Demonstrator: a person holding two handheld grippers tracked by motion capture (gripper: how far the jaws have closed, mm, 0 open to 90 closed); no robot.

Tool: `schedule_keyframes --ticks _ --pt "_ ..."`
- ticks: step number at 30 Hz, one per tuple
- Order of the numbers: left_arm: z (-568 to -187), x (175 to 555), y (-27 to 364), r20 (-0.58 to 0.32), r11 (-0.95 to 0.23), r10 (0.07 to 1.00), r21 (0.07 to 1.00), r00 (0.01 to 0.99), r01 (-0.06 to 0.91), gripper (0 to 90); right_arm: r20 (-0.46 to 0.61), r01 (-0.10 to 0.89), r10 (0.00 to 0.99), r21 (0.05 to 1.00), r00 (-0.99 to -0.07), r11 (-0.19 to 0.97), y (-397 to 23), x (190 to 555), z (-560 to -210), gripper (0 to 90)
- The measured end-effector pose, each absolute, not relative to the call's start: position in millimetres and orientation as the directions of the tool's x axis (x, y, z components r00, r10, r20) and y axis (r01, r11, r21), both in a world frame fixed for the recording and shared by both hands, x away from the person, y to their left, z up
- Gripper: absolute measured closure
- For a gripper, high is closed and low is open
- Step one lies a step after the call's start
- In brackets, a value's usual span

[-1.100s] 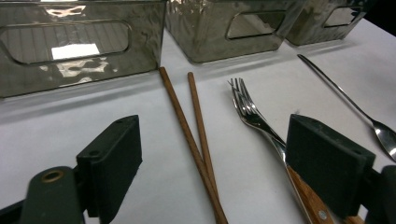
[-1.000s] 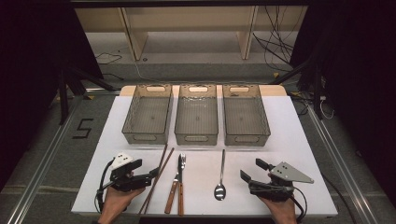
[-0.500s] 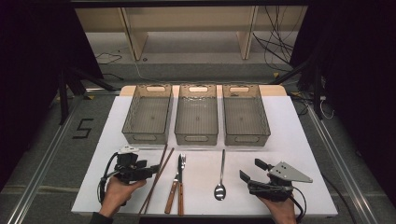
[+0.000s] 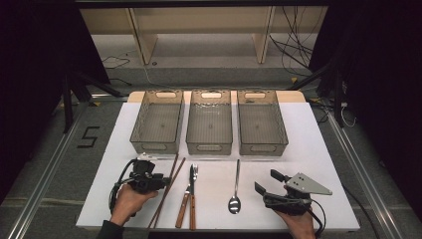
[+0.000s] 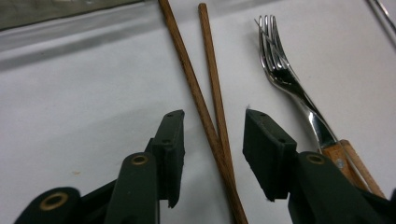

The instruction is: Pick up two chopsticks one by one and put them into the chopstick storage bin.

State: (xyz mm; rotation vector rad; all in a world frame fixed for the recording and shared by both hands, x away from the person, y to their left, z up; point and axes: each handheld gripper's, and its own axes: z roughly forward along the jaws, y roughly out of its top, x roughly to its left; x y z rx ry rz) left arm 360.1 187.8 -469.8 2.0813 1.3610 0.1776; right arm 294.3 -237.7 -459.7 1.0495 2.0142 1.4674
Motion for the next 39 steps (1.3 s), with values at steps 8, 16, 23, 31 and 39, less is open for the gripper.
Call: schedule_keyframes --ticks 8,16,23,31,39 --pt "-473.6 363.9 182.0 -0.185 -0.291 0.867 0.564 0.462 0.773 68.2 0.09 0.324 0.782 0.934 -0.617 0.148 -237.6 294.5 -459.8 28.8" --pt "-476.6 365.7 178.3 -0.143 -0.323 0.871 0.552 0.469 0.769 73.8 0.093 0.328 0.779 0.933 -0.619 0.149 -237.3 294.7 -460.0 29.0" --pt "-479.5 364.4 175.3 -0.107 -0.343 0.876 0.547 0.471 0.763 77.8 0.09 0.327 0.78 0.933 -0.619 0.152 -236.5 294.7 -460.1 29.2" --pt "-480.4 363.0 174.3 -0.079 -0.348 0.882 0.556 0.464 0.755 83.6 0.087 0.328 0.781 0.932 -0.618 0.156 -236.3 294.7 -460.2 29.6" --pt "-481.2 363.8 178.3 -0.118 -0.315 0.885 0.562 0.451 0.765 84.0 0.082 0.327 0.781 0.931 -0.619 0.162 -235.7 294.9 -460.5 29.8"
